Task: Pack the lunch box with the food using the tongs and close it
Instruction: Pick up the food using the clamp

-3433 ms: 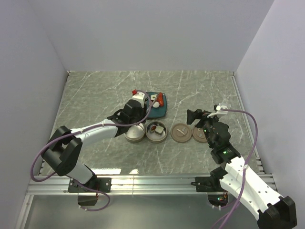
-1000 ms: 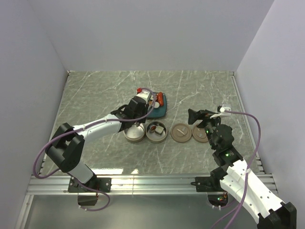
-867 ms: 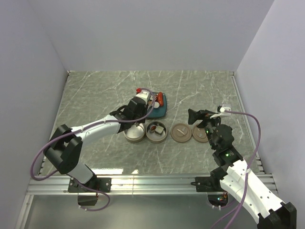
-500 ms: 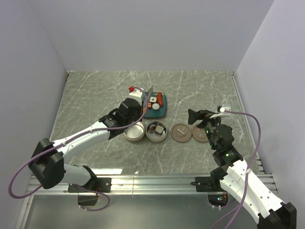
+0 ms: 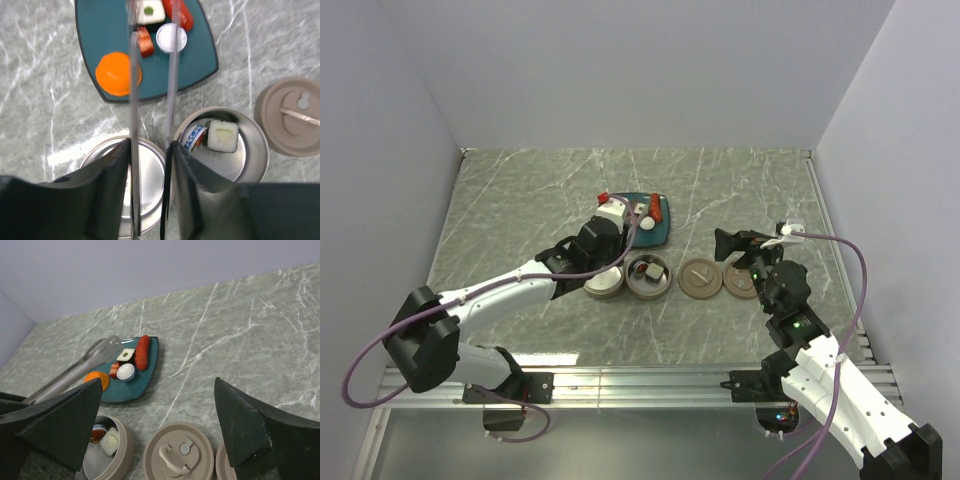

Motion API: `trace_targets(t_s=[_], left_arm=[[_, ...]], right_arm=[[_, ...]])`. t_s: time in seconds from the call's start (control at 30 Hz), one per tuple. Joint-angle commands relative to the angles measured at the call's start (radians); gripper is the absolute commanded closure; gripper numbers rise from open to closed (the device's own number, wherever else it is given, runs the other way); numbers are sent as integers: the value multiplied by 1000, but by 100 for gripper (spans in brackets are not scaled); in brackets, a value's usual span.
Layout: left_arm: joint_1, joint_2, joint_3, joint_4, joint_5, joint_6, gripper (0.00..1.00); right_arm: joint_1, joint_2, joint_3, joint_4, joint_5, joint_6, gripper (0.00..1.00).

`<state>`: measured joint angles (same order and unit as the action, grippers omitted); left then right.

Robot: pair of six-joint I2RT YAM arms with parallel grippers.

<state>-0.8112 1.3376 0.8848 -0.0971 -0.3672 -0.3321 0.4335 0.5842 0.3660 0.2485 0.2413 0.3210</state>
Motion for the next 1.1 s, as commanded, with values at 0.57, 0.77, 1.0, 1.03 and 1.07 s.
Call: trace_targets(t_s=[0.57, 0.77, 1.0, 1.03, 1.07], left_arm=[[-2, 152, 101, 24, -65, 28, 50], [-2, 184, 128, 7, -93, 33, 52], [-2, 179, 134, -29, -118, 27, 55], [-2, 173, 131, -33, -118, 25, 55], [-2, 169, 128, -32, -116, 25, 55]], right_arm=[[-7, -15, -6, 12, 1, 4, 1], [-7, -17, -6, 14, 0, 6, 1], [-7, -17, -7, 14, 0, 3, 0], [-7, -15, -7, 14, 0, 3, 0], [-7, -14, -7, 15, 0, 3, 1]])
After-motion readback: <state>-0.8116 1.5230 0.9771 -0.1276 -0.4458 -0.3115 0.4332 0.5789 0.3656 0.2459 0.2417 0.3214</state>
